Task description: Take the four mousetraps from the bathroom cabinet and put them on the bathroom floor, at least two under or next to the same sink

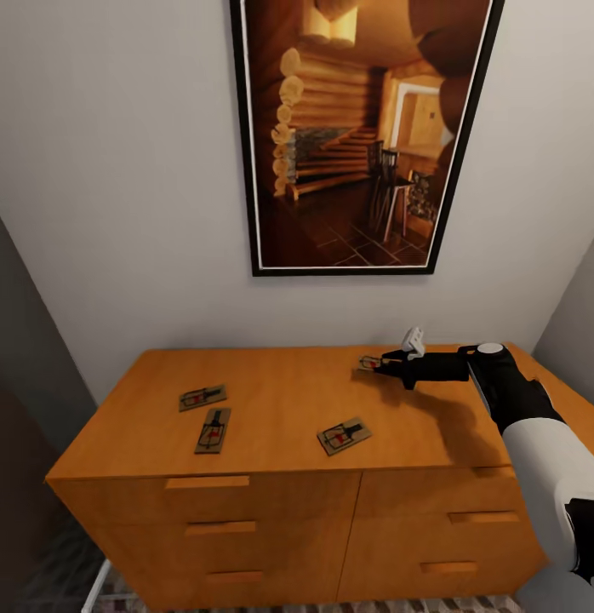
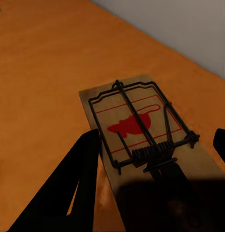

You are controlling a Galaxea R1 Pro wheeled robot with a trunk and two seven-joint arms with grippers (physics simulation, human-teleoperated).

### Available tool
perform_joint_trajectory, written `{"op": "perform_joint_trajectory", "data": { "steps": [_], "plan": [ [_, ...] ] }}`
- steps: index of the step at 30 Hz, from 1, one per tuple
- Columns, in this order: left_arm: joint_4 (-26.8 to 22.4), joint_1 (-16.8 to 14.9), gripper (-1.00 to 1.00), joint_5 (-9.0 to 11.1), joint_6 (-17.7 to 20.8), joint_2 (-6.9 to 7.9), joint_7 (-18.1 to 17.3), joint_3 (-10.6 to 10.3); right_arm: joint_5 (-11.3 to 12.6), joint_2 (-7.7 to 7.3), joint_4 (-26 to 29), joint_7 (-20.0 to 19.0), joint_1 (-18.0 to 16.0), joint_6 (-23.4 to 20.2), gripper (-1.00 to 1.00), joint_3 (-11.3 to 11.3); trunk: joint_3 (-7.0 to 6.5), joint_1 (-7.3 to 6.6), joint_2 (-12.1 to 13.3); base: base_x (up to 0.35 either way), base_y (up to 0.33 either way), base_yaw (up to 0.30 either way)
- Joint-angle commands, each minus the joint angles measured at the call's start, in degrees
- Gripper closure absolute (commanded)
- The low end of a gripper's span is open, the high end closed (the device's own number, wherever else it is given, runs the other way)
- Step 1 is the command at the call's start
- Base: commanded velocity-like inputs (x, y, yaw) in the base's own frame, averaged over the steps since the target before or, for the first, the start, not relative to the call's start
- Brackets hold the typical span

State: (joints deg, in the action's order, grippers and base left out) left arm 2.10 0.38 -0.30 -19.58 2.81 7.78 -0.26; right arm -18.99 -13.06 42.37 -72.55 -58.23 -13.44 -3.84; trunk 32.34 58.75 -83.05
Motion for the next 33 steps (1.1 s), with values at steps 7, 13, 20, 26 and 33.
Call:
{"op": "perform_joint_trajectory", "data": {
  "steps": [7, 13, 20, 26, 33],
  "plan": [
    [0.10, -0.03, -1.00, -0.06, -0.37, 0.01, 0.13, -0.03, -0.36, 0.05, 0.08, -0.29, -0.04, -0.62, 1.00, -0.21, 0.04, -0.03, -0.03, -0.264, 0.163, 0.000],
    [0.09, -0.02, -1.00, -0.05, -0.37, 0.01, 0.13, -0.08, -0.42, 0.05, 0.01, -0.16, -0.04, -0.54, 1.00, -0.17, 0.04, -0.03, -0.03, -0.265, 0.168, 0.000],
    [0.09, -0.03, -1.00, -0.05, -0.38, 0.01, 0.13, -0.09, -0.43, 0.05, 0.00, -0.14, -0.04, -0.49, 1.00, -0.13, 0.04, -0.03, -0.03, -0.265, 0.176, 0.000],
    [0.10, -0.02, -1.00, -0.05, -0.38, -0.06, 0.13, -0.09, -0.43, 0.05, 0.00, -0.13, -0.04, -0.45, 1.00, -0.19, 0.04, -0.03, -0.03, -0.265, 0.153, 0.000],
    [0.10, -0.03, -1.00, -0.12, -0.38, -0.14, 0.13, -0.09, -0.43, 0.05, -0.07, -0.06, -0.04, -0.38, 1.00, -0.13, 0.04, -0.03, -0.03, -0.267, 0.030, 0.000]
  ]
}}
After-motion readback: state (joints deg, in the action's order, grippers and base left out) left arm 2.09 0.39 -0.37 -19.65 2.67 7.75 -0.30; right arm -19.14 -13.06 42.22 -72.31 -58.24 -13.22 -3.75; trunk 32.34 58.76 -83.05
